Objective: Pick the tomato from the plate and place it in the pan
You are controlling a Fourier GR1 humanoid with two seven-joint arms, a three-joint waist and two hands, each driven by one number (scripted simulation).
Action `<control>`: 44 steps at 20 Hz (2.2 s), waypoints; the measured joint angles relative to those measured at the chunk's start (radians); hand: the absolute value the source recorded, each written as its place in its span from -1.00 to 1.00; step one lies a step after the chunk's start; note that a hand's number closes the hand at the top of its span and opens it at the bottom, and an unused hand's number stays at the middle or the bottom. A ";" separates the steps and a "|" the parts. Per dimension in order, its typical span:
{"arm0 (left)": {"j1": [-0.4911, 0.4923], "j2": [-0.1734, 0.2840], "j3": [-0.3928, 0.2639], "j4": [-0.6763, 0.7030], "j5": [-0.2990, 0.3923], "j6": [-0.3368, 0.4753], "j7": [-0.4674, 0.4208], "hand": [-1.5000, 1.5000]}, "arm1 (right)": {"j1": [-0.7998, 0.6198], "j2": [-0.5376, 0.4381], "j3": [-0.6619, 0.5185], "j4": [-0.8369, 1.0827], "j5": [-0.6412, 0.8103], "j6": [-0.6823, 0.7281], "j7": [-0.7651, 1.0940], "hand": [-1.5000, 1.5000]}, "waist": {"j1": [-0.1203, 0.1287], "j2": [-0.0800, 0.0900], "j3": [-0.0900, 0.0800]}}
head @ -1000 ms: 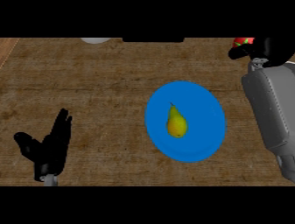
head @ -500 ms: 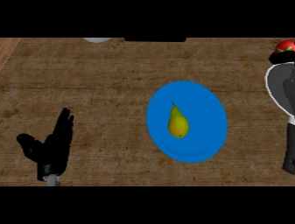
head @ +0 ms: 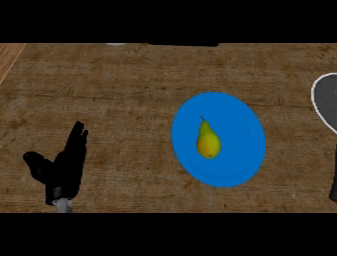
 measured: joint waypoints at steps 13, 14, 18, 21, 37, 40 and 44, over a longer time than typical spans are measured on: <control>-0.017 0.000 0.000 0.008 0.012 -0.023 -0.001 0.00 | 0.032 -0.101 -0.124 0.171 -0.109 0.065 -0.201 -1.00 | 0.019 0.013 0.005; -0.015 0.001 0.000 0.004 0.011 -0.021 0.005 0.00 | 0.027 -0.095 -0.147 0.164 -0.137 0.061 -0.234 -1.00 | 0.018 0.012 0.006; -0.010 0.003 0.008 0.006 0.014 -0.017 0.014 0.00 | -0.001 -0.074 -0.261 0.125 -0.277 0.075 -0.373 -1.00 | 0.006 0.006 0.007; -0.004 0.002 0.009 0.003 0.011 -0.011 0.016 0.00 | 0.001 -0.073 -0.353 0.108 -0.387 0.115 -0.477 -1.00 | -0.005 0.002 0.006; 0.020 0.006 0.029 -0.002 0.012 0.004 0.030 0.00 | 0.195 -0.105 -0.582 0.083 -0.774 0.645 -0.869 -1.00 | -0.048 -0.023 -0.004; 0.012 0.014 0.040 0.003 0.017 -0.002 0.036 0.00 | 0.239 -0.066 -0.552 0.020 -0.807 0.668 -0.871 -1.00 | -0.052 -0.025 -0.005; 0.019 0.013 0.041 -0.007 0.015 0.001 0.044 0.00 | 0.308 0.012 -0.523 -0.107 -0.854 0.661 -0.832 -1.00 | -0.059 -0.028 -0.007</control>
